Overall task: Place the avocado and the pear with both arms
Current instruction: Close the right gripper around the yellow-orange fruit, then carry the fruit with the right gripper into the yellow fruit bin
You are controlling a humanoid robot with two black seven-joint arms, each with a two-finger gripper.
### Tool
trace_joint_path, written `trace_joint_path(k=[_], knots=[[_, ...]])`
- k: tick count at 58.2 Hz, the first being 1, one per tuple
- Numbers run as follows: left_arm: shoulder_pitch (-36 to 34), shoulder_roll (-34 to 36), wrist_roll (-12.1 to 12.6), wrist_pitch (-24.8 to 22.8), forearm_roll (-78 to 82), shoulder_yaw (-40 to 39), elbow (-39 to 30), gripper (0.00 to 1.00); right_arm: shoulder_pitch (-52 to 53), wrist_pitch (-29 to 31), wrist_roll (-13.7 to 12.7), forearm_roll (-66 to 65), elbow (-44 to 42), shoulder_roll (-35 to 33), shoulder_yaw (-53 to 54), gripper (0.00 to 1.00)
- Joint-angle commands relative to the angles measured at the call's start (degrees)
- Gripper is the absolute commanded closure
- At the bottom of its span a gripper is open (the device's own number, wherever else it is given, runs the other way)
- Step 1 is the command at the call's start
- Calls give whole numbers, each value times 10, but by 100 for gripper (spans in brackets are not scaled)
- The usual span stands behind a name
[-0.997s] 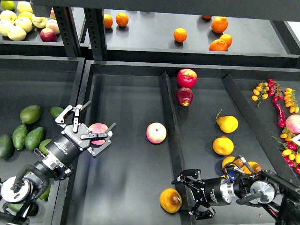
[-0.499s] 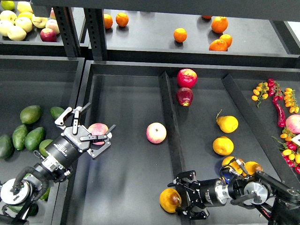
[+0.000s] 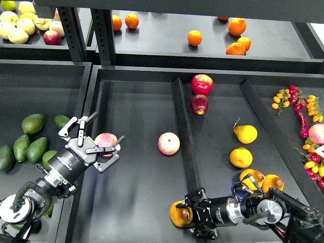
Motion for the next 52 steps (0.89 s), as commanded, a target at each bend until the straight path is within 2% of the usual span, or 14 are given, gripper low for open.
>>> trace_joint_path(k=[1,4,32,46,52], knots=[[2,0,0,0,0,0,0,0,-7,0,0,1,1,0,2,70],[3,0,0,0,0,0,0,0,-9,0,0,2,2,0,4,76],[5,0,0,0,1,0,0,0,-7,0,0,36,50,-20,46,76],[9,0,0,0,1,-1,0,0,2,0,0,79,94,-82,85,76],[10,0,0,0,1,0,0,0,-6,0,0,98,122,-149,87,76]])
